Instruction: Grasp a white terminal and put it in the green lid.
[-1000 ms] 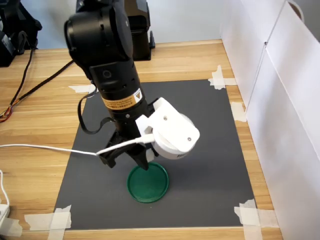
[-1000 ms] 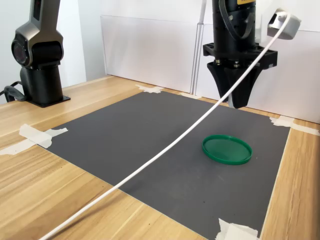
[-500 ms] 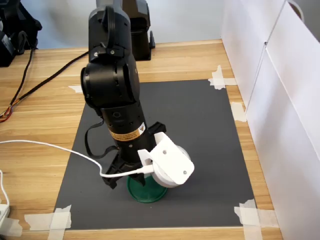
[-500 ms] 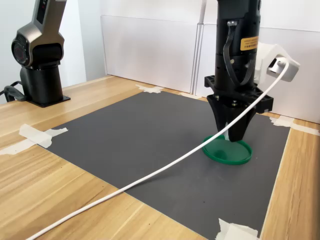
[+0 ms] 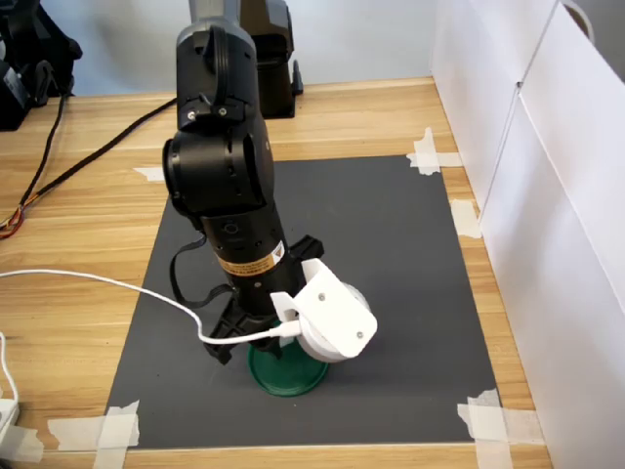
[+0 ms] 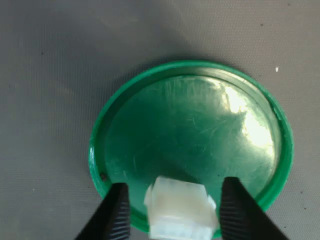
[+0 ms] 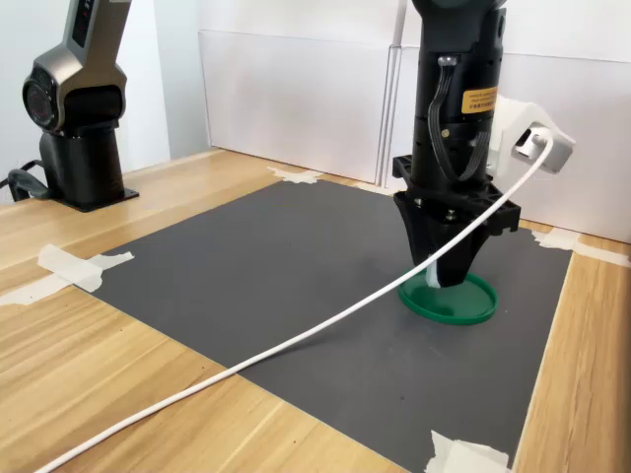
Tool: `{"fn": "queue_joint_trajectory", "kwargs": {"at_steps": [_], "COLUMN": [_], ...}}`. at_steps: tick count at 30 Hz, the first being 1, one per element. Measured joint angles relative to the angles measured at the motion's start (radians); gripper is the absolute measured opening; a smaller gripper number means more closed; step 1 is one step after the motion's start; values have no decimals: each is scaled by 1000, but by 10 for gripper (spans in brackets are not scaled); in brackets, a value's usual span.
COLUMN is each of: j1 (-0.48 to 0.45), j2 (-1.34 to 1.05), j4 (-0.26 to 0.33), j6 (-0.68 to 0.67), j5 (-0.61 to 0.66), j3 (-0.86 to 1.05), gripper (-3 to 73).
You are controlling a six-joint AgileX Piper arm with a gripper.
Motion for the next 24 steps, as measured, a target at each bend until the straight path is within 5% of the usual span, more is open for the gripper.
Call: {"fn": "queue_joint_trajectory", "kwargs": {"at_steps": [10, 14, 19, 24], "j1": [0, -15, -77, -129], "j2": [-28, -118, -286, -466], "j4": [-27, 60, 209, 233], "j6": [0, 8, 15, 19], "j5": [-35, -96, -183, -319], "j3": [3, 3, 46, 183], "gripper": [526, 498, 354, 125]}}
